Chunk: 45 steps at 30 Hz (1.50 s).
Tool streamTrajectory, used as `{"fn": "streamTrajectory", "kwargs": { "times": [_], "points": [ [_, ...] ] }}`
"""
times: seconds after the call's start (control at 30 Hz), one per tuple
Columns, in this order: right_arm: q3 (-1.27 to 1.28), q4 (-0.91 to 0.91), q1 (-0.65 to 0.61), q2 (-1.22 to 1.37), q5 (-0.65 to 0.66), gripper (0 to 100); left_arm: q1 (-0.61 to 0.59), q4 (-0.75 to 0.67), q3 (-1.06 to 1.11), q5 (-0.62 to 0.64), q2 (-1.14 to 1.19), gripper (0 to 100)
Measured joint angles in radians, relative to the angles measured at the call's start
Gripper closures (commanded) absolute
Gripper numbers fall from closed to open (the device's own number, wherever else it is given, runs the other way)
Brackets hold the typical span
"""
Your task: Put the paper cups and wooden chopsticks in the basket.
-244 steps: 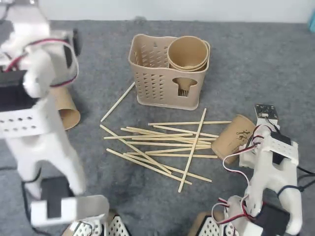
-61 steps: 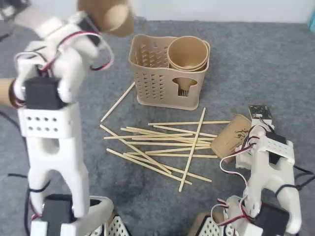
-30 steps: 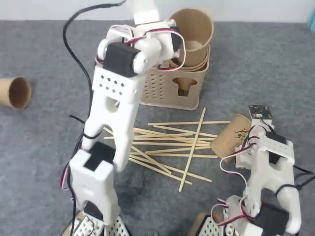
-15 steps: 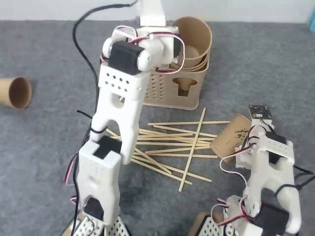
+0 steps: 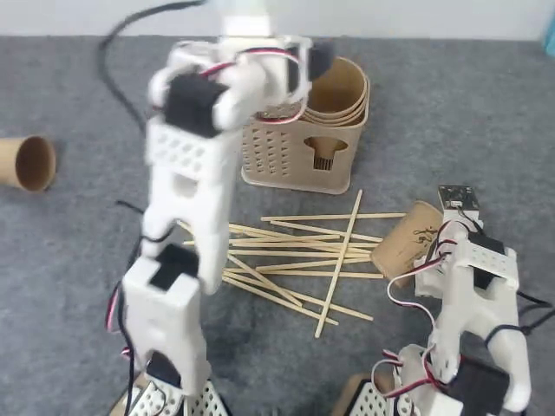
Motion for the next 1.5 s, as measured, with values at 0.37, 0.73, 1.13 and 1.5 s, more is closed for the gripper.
{"fn": "streamTrajectory", "kwargs": {
  "times": [0.37, 0.73, 1.13, 1.5],
  "points": [
    [0.000, 0.000, 0.000, 0.000, 0.000, 85.8, -0.374, 0.037, 0.288, -0.003, -0.376, 74],
    [0.000, 0.000, 0.000, 0.000, 0.000, 85.8, -0.752, -0.072, 1.017, -0.003, -0.709, 74],
    [-0.115, 0.203, 0.026, -0.002, 0.000, 85.8, -0.996, -0.657, 2.033, -0.060, -1.017, 74],
    [-0.704, 0.626, 0.153, -0.002, 0.000, 85.9, -1.002, -1.011, 2.510, -0.227, -1.100, 74]
  ]
}}
